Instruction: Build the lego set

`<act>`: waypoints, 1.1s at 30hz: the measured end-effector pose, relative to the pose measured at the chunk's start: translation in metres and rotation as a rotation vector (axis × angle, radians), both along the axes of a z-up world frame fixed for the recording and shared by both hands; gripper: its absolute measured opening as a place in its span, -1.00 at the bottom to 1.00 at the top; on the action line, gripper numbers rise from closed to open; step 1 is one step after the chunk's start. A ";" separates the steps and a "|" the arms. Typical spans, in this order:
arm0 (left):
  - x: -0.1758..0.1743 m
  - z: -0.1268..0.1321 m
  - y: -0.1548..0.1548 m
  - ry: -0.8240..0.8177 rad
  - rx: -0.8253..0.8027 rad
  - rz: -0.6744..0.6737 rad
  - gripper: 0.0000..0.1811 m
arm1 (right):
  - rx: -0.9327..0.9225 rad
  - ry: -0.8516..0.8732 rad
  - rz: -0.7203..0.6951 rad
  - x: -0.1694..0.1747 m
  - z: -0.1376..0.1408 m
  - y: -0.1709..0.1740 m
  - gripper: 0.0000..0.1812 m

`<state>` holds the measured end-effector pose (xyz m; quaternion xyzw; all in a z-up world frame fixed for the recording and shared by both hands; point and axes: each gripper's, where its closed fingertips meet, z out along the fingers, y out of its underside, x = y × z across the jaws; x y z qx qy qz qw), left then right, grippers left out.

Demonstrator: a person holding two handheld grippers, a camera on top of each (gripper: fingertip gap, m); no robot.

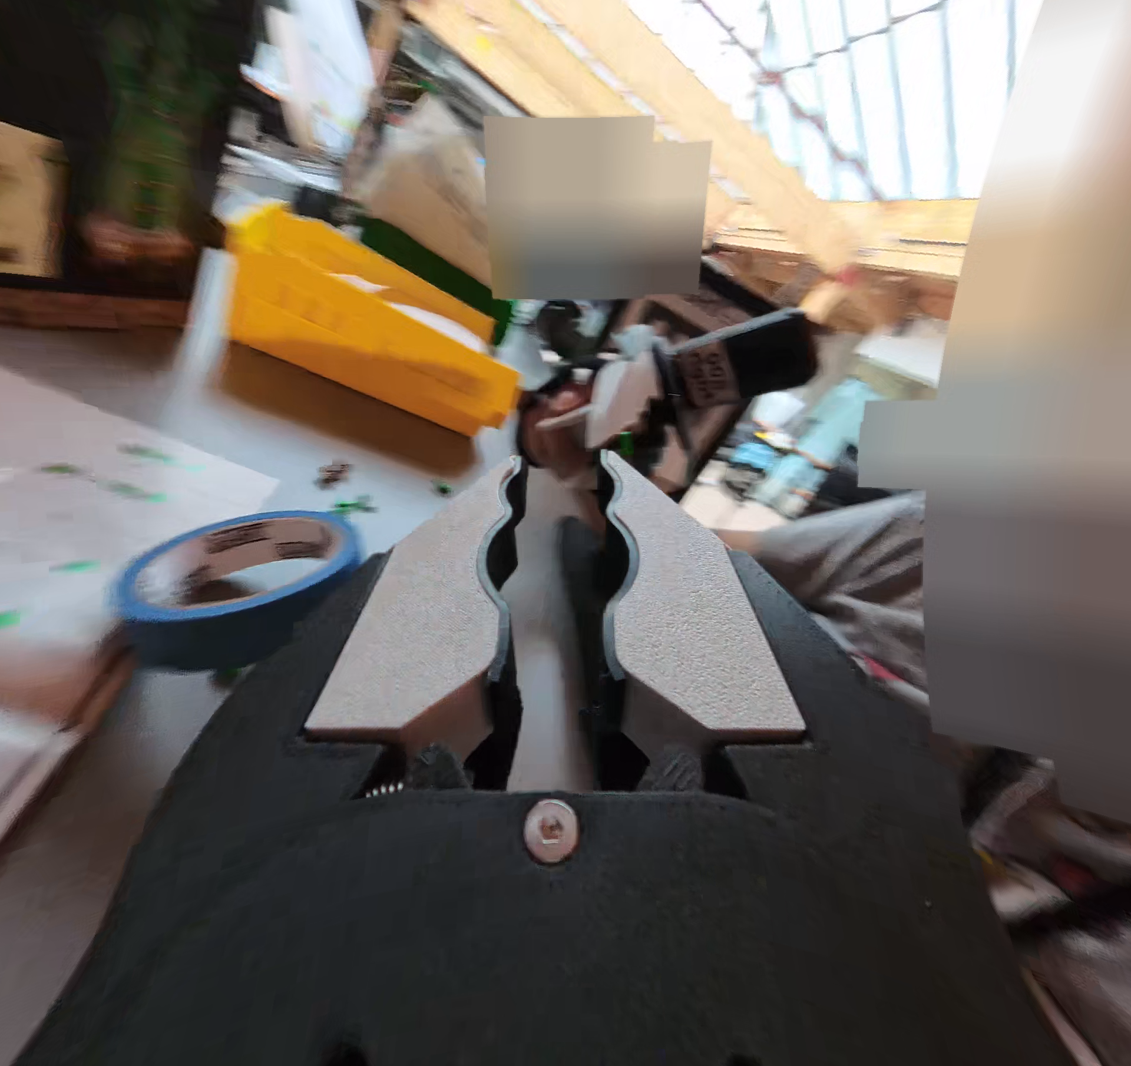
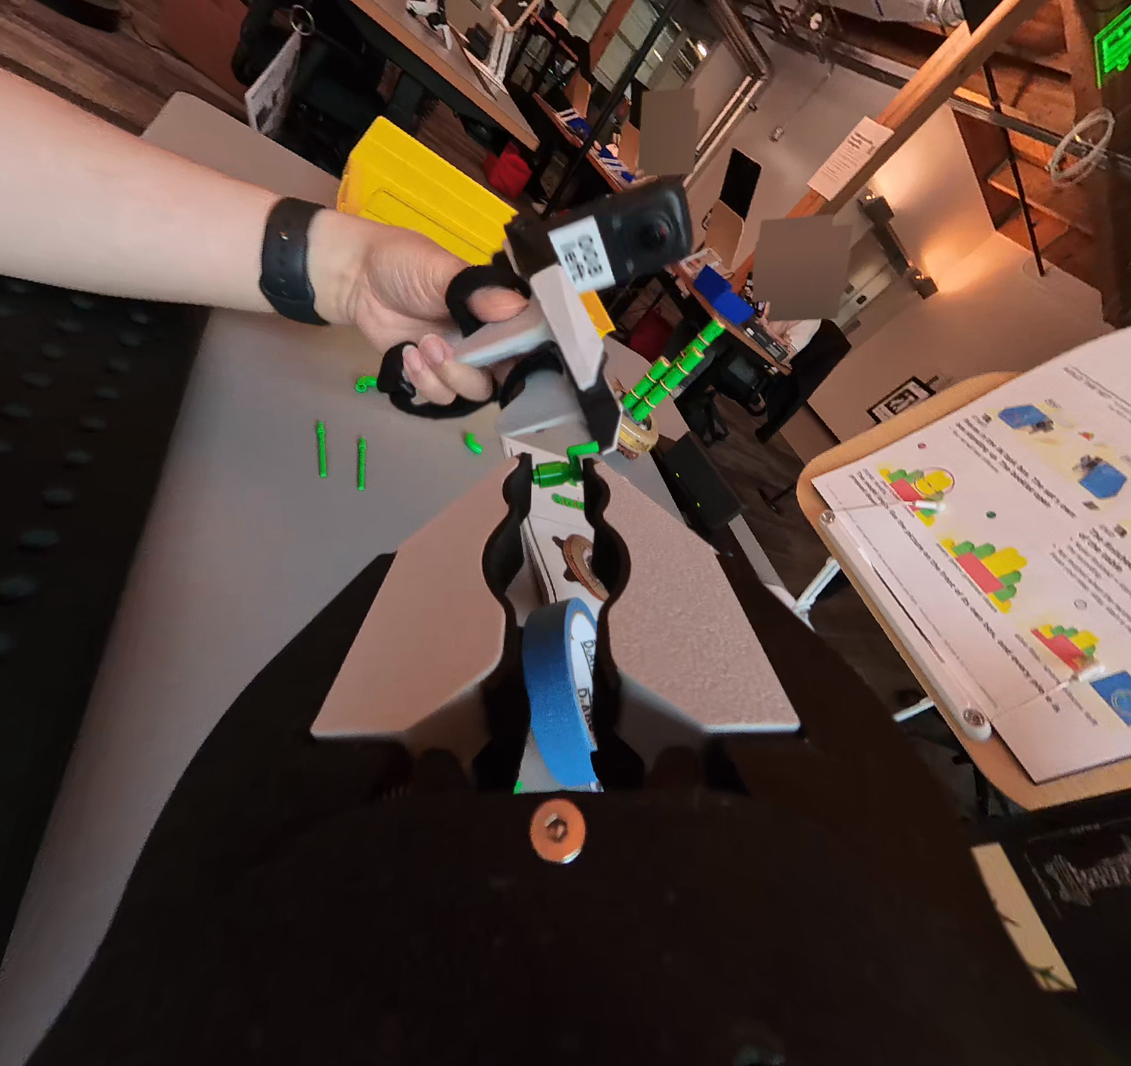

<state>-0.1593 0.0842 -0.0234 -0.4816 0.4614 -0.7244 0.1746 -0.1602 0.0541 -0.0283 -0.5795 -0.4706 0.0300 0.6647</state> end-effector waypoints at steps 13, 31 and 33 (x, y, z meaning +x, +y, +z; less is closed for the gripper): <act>-0.051 -0.039 0.148 0.570 1.191 1.047 -0.84 | -0.075 0.092 -0.123 0.027 -0.015 0.024 -0.85; 0.000 -0.013 0.042 0.137 0.095 0.327 -0.70 | 0.072 -0.035 -0.354 0.038 -0.008 0.041 -0.84; 0.004 -0.015 0.038 0.131 0.192 0.361 -0.69 | 0.136 -0.156 -0.413 0.035 -0.010 0.041 -0.84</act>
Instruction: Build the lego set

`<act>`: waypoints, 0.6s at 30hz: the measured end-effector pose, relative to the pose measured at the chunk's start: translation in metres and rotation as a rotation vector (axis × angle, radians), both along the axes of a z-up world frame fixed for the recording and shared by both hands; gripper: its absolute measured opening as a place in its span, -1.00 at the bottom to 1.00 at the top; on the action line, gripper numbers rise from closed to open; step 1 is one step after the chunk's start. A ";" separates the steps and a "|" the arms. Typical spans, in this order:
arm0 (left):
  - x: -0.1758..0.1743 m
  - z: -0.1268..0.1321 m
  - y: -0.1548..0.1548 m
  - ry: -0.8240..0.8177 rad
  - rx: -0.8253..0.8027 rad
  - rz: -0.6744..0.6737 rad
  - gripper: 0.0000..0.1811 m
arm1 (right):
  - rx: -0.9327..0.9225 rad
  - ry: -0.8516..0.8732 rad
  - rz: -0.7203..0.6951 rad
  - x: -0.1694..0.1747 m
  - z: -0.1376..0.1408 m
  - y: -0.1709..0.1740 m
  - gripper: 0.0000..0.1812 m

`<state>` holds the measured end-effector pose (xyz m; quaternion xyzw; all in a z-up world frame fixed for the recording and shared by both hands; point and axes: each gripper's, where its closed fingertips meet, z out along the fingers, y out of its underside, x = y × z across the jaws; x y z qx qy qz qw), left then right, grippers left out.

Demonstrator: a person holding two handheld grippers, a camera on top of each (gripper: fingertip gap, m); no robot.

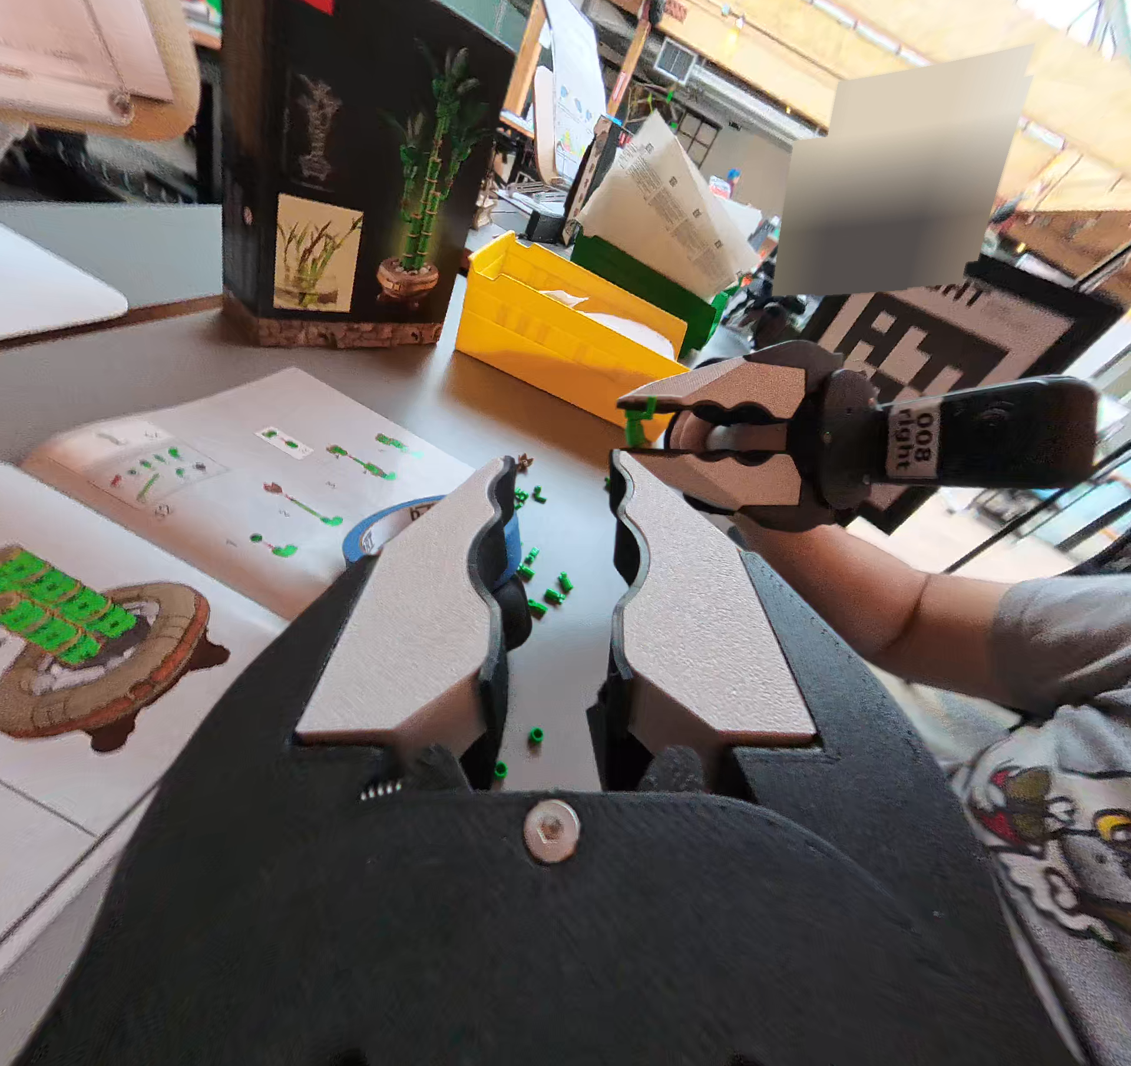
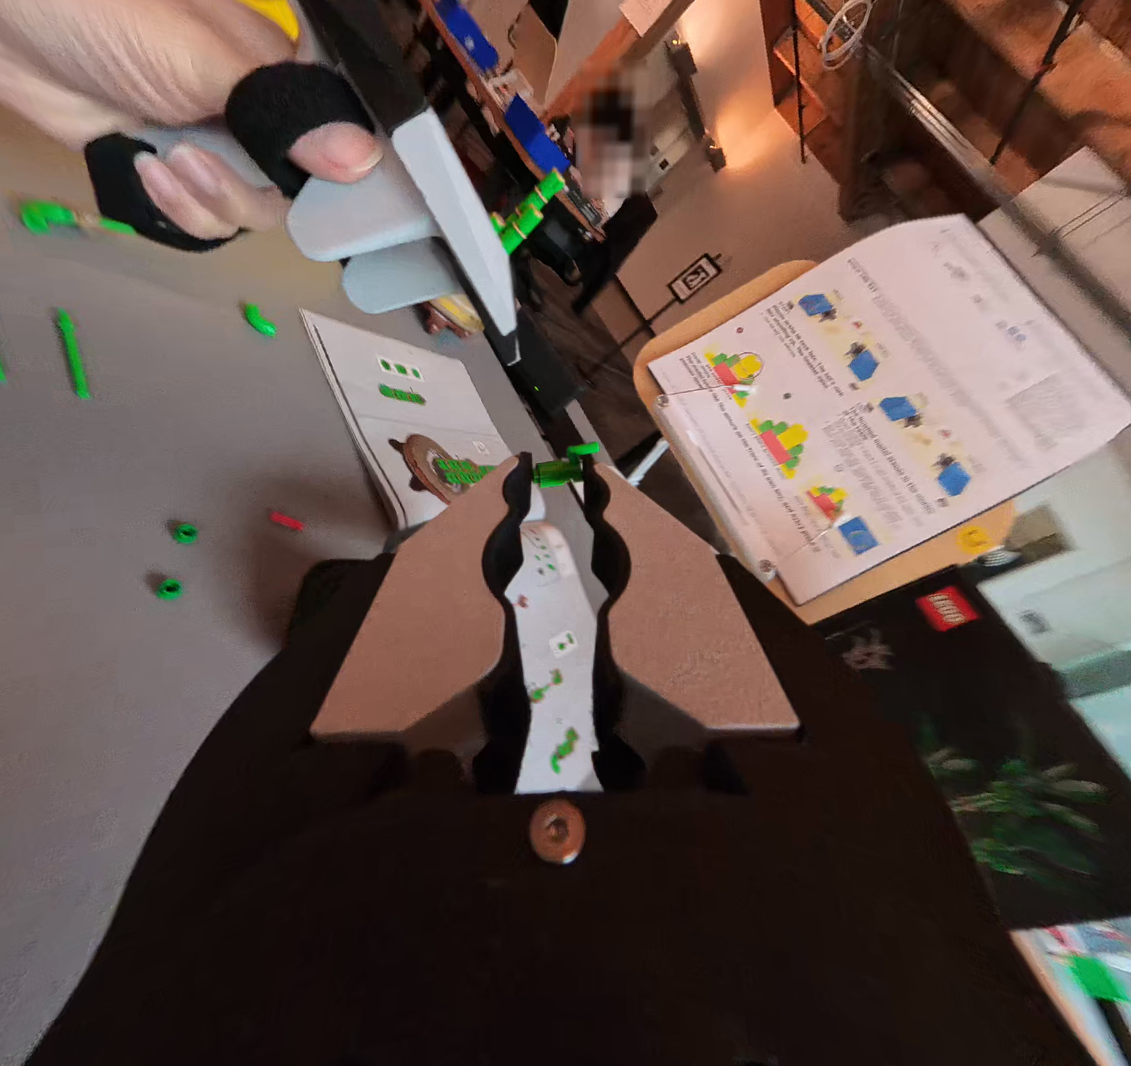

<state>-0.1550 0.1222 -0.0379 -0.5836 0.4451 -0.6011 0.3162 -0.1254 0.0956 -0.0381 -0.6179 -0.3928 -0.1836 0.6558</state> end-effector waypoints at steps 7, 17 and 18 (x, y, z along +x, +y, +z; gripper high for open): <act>0.017 -0.004 -0.030 0.016 0.173 -0.021 -0.71 | 0.022 -0.237 -0.075 -0.016 -0.017 0.005 -0.84; 0.019 -0.013 -0.034 0.044 0.188 -0.050 -0.95 | 0.030 -0.316 -0.123 -0.017 -0.021 0.008 -0.84; 0.020 -0.014 -0.034 0.049 0.194 -0.045 -0.94 | 0.024 -0.319 -0.124 -0.017 -0.022 0.008 -0.84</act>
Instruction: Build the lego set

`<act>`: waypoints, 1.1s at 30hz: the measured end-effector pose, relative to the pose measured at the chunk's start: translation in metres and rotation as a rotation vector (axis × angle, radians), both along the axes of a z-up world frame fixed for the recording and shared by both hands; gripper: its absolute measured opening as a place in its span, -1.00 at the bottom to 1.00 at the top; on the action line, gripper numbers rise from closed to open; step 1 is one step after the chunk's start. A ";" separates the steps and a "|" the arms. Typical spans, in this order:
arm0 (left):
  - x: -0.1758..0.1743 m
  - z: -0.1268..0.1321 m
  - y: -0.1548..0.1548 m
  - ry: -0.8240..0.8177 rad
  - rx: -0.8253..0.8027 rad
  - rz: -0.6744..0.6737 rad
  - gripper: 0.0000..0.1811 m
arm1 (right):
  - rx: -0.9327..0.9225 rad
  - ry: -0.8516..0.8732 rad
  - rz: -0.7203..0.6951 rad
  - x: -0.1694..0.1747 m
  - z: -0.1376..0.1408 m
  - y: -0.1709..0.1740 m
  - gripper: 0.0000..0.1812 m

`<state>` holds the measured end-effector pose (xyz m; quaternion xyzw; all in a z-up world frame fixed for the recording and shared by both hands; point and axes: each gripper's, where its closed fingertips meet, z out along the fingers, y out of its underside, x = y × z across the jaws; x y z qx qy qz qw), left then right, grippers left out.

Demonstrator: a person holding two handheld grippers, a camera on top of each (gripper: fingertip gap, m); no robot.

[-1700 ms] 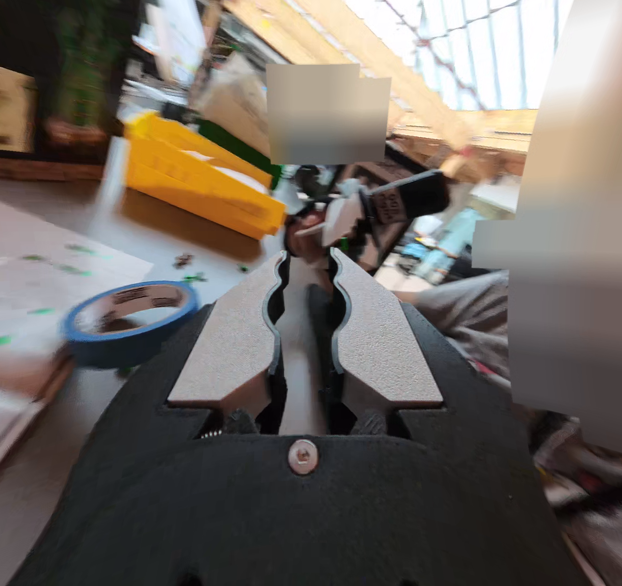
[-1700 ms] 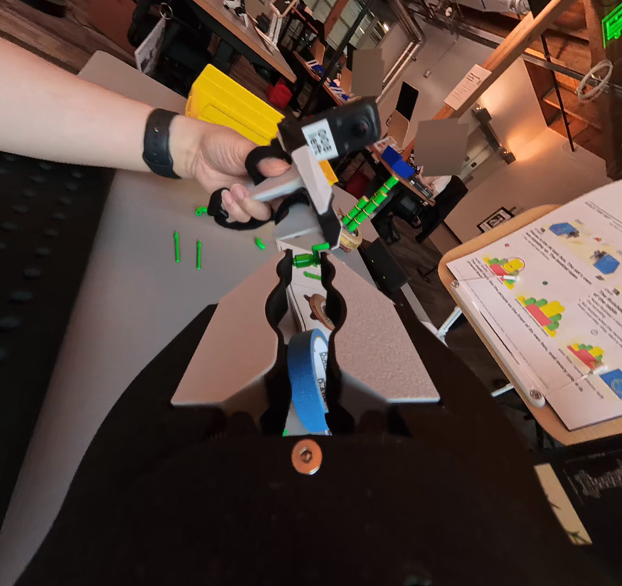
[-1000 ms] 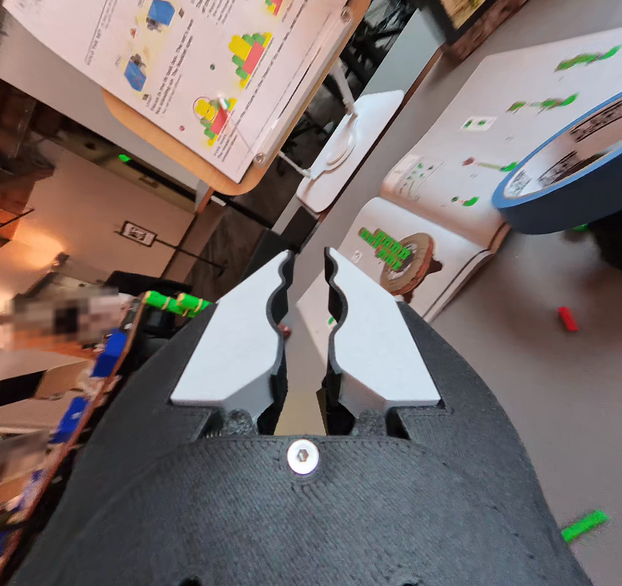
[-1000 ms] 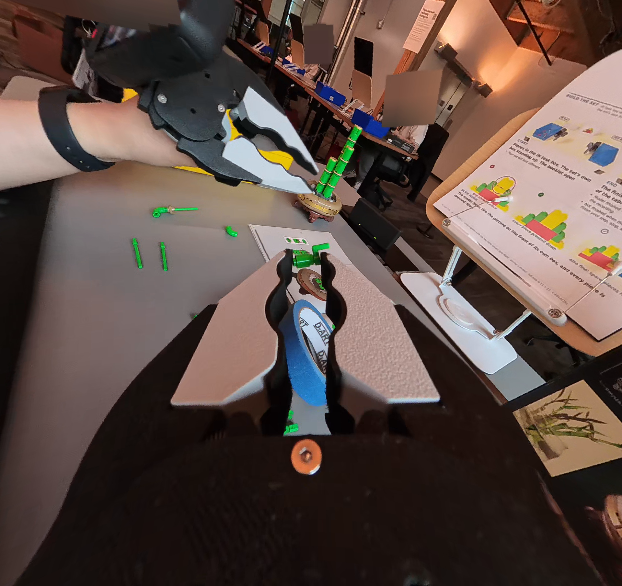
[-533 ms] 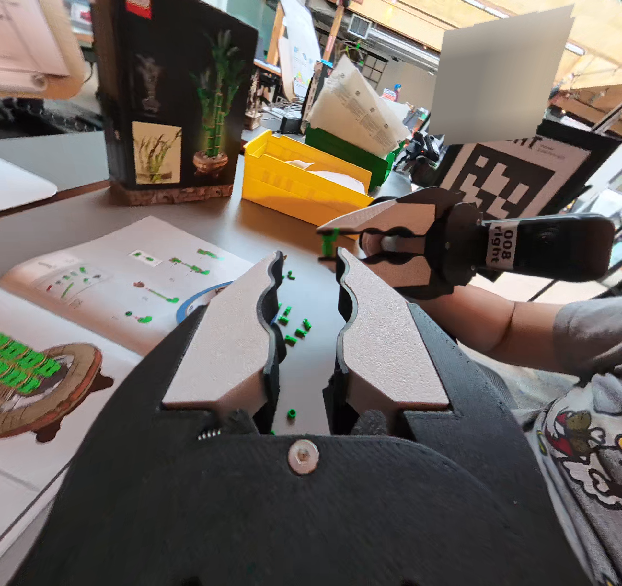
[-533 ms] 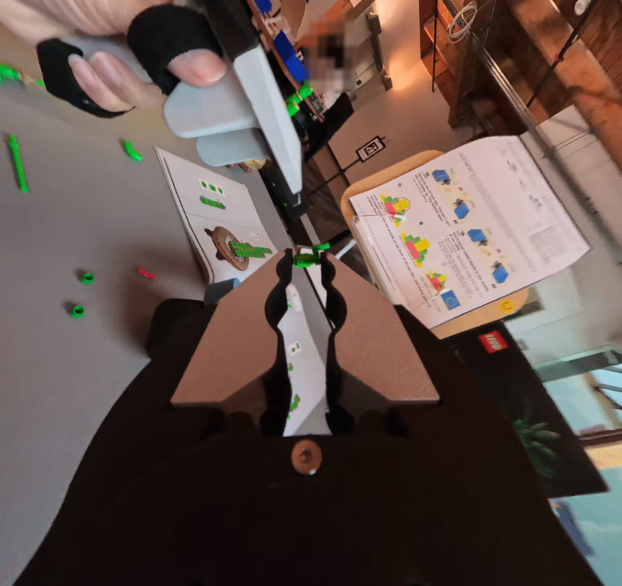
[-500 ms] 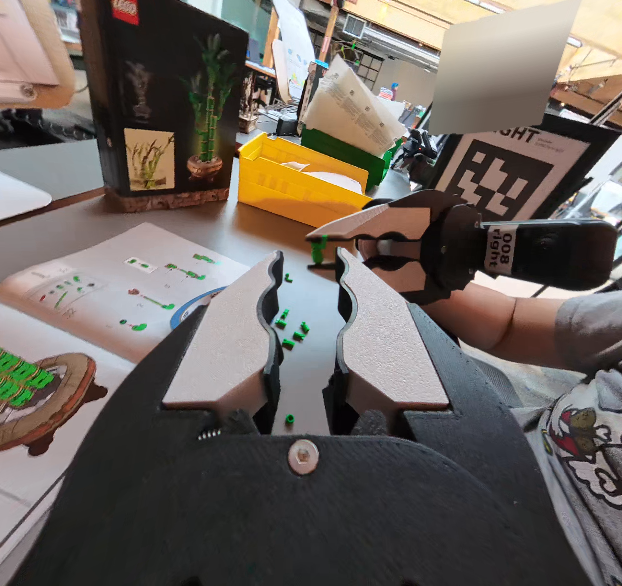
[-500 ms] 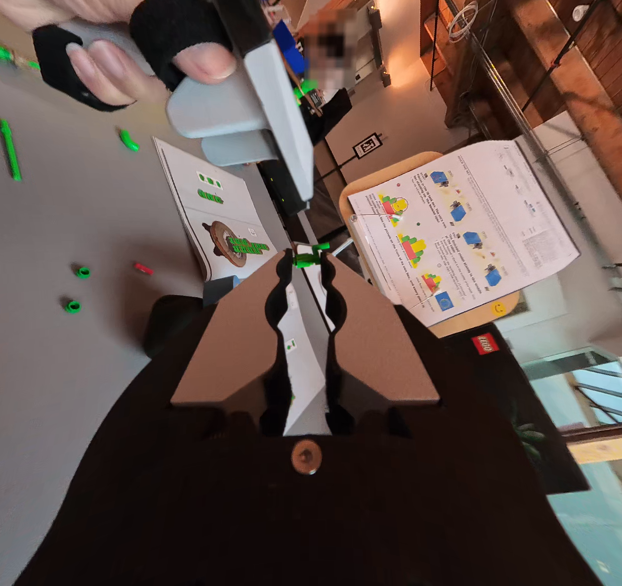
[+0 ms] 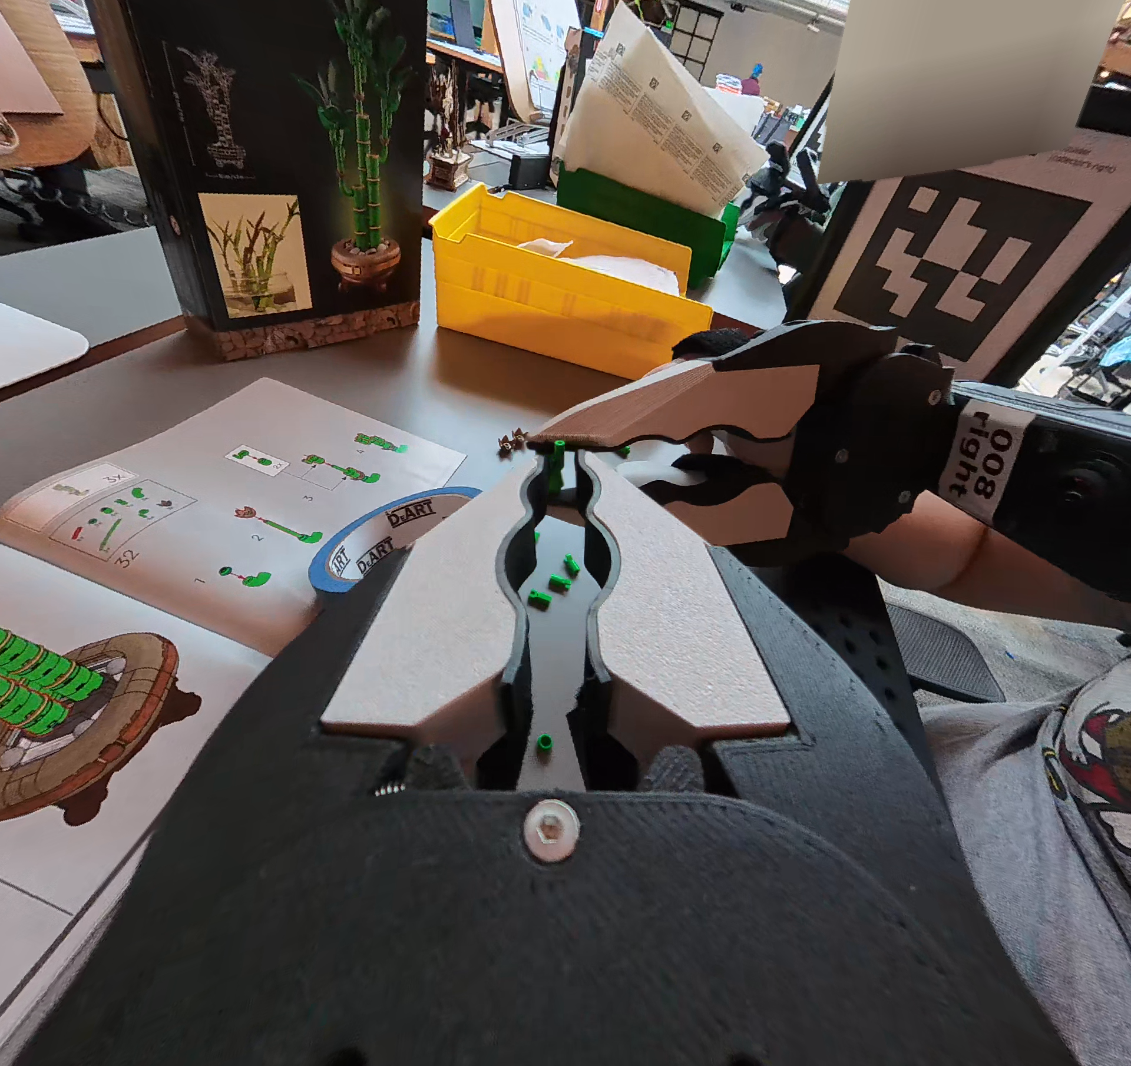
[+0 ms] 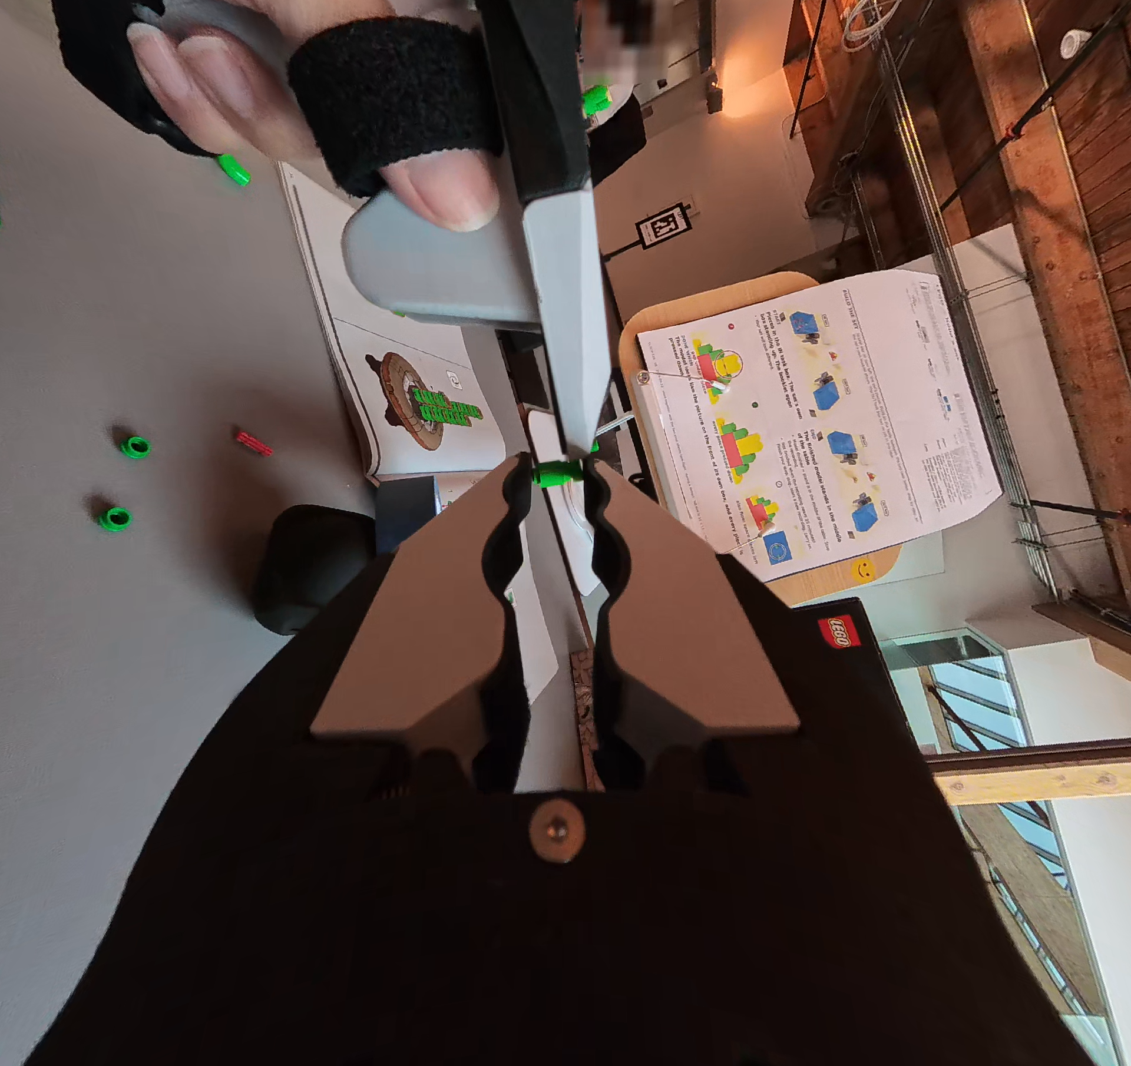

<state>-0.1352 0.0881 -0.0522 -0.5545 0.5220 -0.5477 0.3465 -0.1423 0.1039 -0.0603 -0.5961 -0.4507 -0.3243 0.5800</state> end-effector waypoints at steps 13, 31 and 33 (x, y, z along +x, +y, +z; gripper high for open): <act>0.002 -0.009 0.008 0.053 0.067 0.070 -0.99 | -0.016 -0.048 -0.022 0.001 -0.007 0.003 -0.84; -0.005 -0.004 -0.003 0.015 -0.170 -0.110 -1.00 | -0.040 0.089 0.075 -0.005 0.000 -0.004 -0.75; -0.005 -0.001 -0.005 -0.001 -0.185 -0.124 -1.00 | -0.044 0.103 0.081 -0.006 0.001 -0.005 -0.76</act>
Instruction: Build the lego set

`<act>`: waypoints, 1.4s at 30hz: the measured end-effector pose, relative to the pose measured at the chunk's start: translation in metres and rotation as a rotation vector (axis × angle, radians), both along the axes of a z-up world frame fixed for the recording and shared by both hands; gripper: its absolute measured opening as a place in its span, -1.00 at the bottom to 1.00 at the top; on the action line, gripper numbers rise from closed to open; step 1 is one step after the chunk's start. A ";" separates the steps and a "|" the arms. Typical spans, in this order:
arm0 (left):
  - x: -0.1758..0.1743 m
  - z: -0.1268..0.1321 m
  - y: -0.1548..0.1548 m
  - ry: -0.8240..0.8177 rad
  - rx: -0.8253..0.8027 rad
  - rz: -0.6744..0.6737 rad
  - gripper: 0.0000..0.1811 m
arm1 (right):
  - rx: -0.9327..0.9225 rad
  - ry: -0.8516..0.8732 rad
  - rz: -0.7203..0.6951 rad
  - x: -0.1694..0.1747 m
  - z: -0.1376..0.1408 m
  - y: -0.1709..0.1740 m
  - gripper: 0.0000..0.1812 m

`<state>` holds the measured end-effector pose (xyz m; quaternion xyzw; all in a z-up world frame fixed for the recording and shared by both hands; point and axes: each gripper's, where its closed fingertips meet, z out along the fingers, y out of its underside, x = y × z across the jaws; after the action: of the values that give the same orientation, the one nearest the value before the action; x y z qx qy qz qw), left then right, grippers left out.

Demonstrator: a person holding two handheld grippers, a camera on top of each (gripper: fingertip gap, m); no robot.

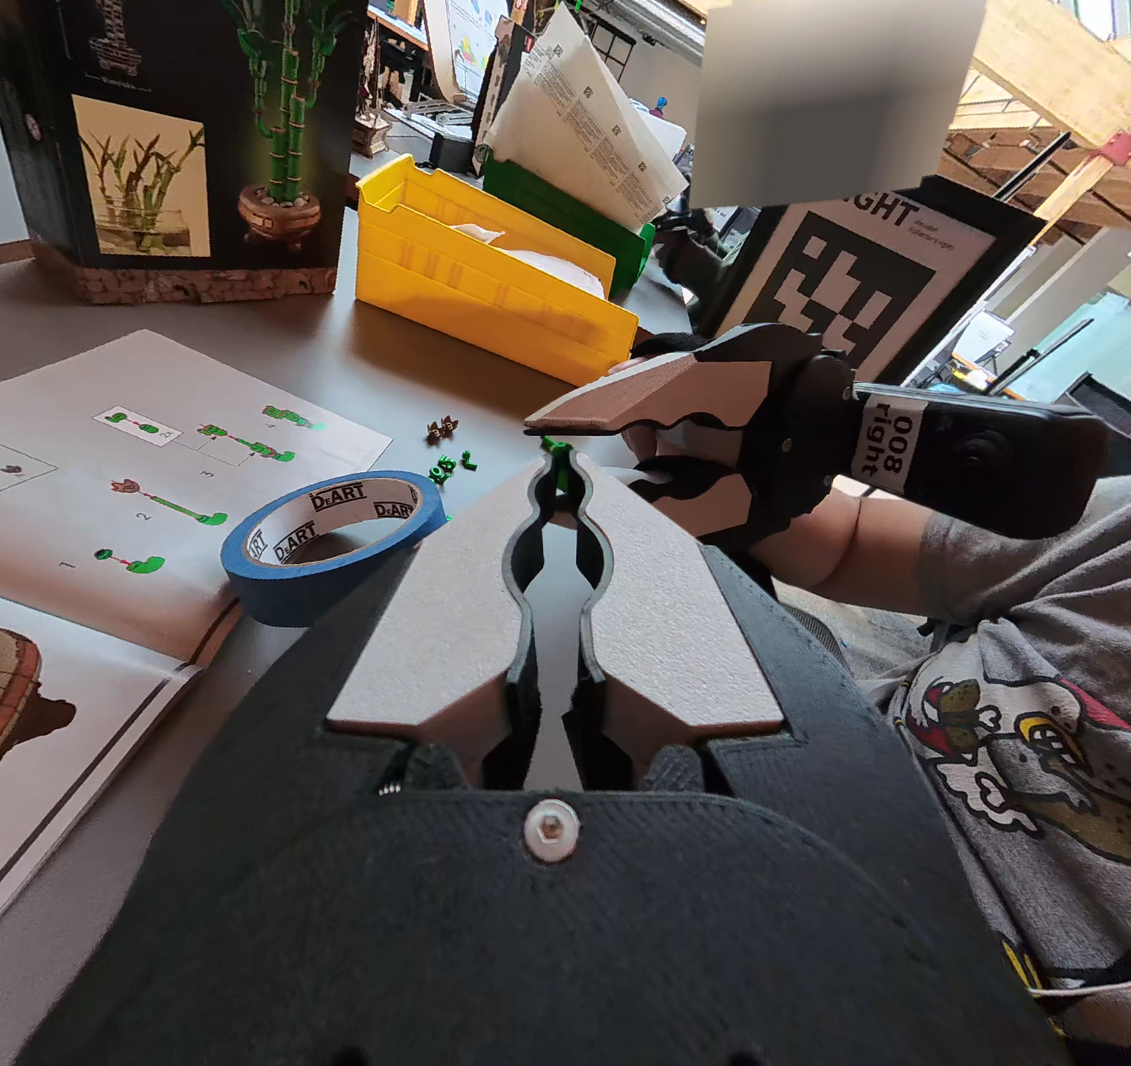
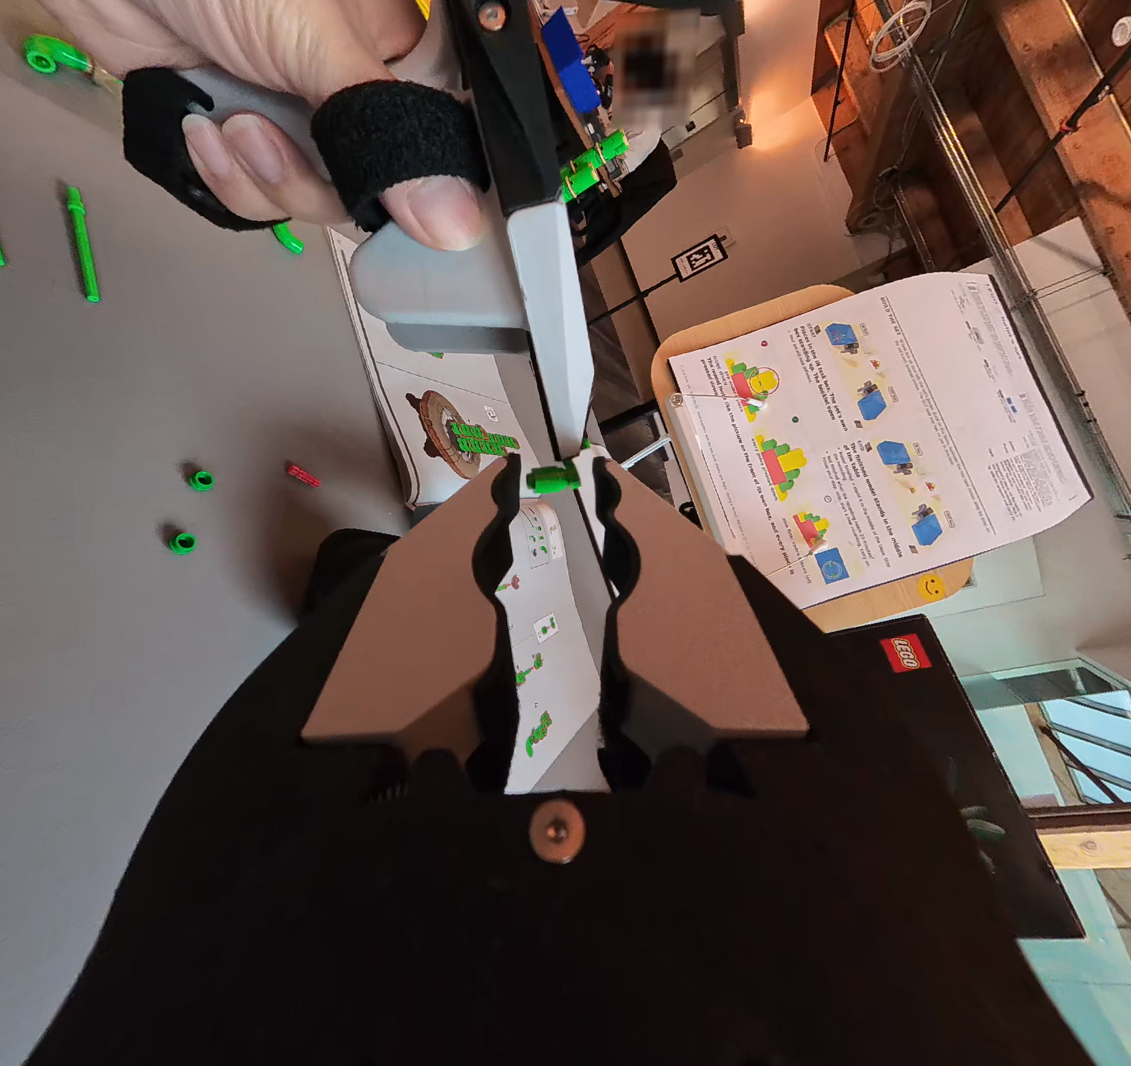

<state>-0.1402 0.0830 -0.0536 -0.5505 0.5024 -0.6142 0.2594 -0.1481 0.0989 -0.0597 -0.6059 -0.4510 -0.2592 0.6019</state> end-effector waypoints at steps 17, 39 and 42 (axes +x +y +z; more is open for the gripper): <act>-0.001 -0.003 -0.002 0.016 -0.045 -0.036 -1.00 | -0.046 0.015 0.008 0.001 -0.007 0.001 -0.84; -0.003 -0.007 -0.005 0.062 -0.130 -0.069 -1.00 | -0.067 -0.030 0.051 -0.002 -0.012 -0.002 -0.85; -0.003 -0.008 -0.006 0.069 -0.141 -0.077 -1.00 | -0.059 -0.058 0.053 -0.002 -0.013 -0.004 -0.86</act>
<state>-0.1433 0.0772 -0.0615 -0.5684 0.4874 -0.6384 0.1785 -0.1506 0.0953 -0.0727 -0.6033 -0.4918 -0.2472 0.5770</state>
